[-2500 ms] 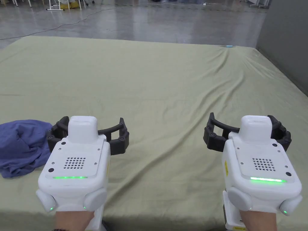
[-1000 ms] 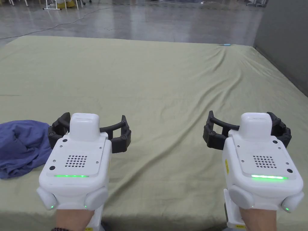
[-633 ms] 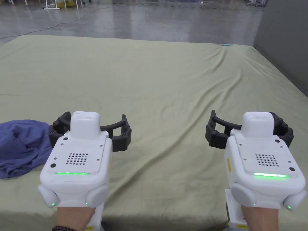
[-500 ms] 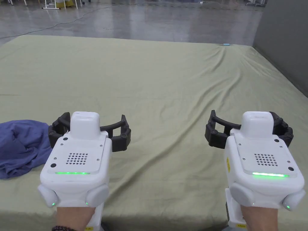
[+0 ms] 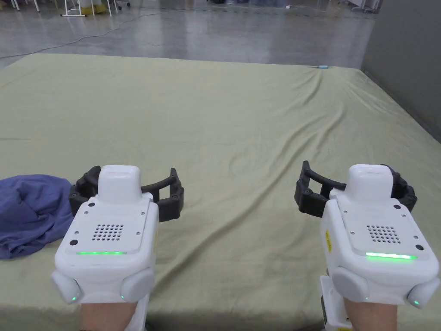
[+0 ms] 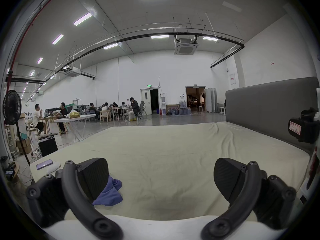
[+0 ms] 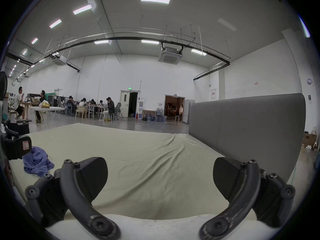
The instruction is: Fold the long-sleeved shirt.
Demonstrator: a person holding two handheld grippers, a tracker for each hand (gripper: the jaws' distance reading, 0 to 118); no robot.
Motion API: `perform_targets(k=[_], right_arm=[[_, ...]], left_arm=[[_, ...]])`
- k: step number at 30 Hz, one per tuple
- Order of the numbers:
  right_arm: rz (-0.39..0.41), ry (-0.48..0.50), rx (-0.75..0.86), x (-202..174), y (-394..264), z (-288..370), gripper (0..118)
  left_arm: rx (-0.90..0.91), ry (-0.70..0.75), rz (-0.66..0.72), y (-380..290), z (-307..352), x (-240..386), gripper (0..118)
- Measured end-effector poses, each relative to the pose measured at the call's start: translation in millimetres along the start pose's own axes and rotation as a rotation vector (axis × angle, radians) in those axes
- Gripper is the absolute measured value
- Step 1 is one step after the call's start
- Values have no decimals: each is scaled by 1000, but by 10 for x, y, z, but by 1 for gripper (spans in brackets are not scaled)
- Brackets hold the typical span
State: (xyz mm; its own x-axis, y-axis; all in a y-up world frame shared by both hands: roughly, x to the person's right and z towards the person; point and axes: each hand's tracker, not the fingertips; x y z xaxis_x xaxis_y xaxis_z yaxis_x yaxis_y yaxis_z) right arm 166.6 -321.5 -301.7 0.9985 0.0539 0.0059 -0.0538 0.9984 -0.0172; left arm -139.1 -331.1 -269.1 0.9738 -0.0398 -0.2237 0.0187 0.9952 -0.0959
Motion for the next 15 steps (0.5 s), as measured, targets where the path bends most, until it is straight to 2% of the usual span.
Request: perform_targets(k=[1,2,3,4,6,9,15], right_arm=[[-10,0,-3,7,1,9,105],[-15,-3,-5,7,0,3,64],[-15,-21,-21,2,-4,-30,6],[8,-71,-48,32,50,-48,0],[-20,-7,-64,75,117,-86,0],[7,-31,-50,14,8,-35,0],[-10,-4,-35,-159,29,-76,0]], left_arm=[[0,-3,9,2,11,-2,109],[7,-6,11,-4,14,-2,72],[2,1,4,-6,-2,4,22],[-4,23,-15,-4,-4,9,0],[-7,-8,-6,4,22,-8,0],[8,6,-8,10,31,-4,0],[24,33,11,127,37,-168,0]])
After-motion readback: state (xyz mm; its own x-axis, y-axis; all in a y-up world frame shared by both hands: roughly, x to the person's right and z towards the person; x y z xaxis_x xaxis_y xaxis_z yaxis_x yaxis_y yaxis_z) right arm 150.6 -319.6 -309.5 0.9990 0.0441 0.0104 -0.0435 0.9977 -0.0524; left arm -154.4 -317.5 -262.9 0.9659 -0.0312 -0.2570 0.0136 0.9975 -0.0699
